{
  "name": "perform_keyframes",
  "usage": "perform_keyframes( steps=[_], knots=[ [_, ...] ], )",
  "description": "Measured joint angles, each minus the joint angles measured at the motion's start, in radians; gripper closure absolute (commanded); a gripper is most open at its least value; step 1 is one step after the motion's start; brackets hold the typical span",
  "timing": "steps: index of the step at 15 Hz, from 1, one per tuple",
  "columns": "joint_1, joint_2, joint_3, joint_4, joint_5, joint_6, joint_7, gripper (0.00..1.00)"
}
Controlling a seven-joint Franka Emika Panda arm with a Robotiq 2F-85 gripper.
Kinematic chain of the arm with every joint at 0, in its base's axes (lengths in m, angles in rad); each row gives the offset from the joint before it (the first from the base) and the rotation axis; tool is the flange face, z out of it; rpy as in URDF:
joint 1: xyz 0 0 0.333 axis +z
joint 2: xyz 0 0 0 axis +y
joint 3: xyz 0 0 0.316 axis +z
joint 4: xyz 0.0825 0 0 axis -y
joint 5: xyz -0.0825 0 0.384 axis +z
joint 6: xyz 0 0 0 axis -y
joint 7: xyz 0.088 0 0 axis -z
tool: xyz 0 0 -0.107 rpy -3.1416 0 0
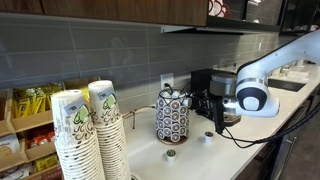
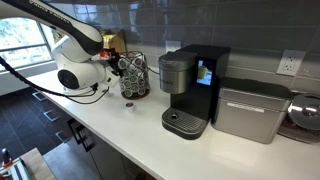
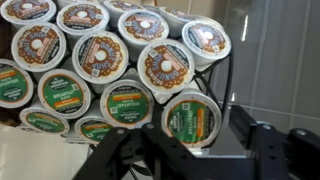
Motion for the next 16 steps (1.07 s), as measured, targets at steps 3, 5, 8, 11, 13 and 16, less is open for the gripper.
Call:
perform_keyframes(
  steps=[3,5,8,11,13,16],
  knots=[
    [0.0,0.002,0.0,0.003,0.008,0.0,-0.01,0.0],
    [0.0,0.003,0.0,0.004,0.01,0.0,-0.023,0.0],
    [0.0,0.003,0.0,0.006,0.012,0.0,-0.043,0.0],
    [0.0,0.003,0.001,0.019,0.012,0.003,-0.059,0.0],
    [0.002,0.003,0.006,0.034,0.012,0.012,-0.065,0.0],
    [0.004,0.003,0.019,0.054,0.012,0.046,-0.068,0.0]
  ],
)
